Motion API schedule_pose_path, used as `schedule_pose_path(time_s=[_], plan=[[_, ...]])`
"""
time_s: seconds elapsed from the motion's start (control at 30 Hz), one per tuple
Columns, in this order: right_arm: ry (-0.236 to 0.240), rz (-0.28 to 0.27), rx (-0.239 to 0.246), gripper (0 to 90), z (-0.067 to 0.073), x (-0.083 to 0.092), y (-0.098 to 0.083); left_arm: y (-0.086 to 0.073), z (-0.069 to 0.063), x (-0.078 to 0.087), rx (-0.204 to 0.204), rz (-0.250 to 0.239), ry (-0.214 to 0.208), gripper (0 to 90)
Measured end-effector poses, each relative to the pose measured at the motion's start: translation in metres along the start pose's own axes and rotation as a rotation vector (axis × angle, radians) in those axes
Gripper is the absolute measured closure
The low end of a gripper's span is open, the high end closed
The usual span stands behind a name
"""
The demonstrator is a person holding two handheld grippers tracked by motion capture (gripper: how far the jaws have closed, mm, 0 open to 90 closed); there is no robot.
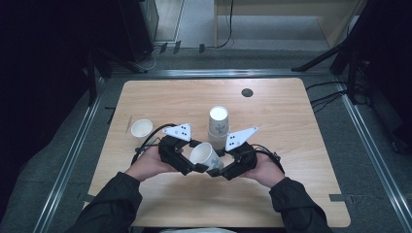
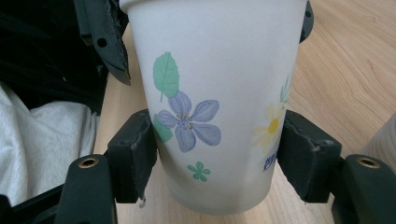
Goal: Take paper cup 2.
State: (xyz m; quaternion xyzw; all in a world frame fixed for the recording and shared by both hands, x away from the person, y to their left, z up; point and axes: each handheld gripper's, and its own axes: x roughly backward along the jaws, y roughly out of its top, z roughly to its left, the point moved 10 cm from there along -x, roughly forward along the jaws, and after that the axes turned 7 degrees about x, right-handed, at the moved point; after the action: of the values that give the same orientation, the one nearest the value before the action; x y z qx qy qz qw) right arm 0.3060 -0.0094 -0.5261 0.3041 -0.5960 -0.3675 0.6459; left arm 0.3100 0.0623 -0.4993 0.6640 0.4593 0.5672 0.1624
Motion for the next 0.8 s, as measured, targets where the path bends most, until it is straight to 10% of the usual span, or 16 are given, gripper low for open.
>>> schedule_pose_path(time_s=[0.8], plan=[[0.010,0.005,-0.009,32.9,0.0014,-0.0011,0.0003,-0.0017,-0.0009,-0.0004,-0.011,-0.001,0.003,24.2]])
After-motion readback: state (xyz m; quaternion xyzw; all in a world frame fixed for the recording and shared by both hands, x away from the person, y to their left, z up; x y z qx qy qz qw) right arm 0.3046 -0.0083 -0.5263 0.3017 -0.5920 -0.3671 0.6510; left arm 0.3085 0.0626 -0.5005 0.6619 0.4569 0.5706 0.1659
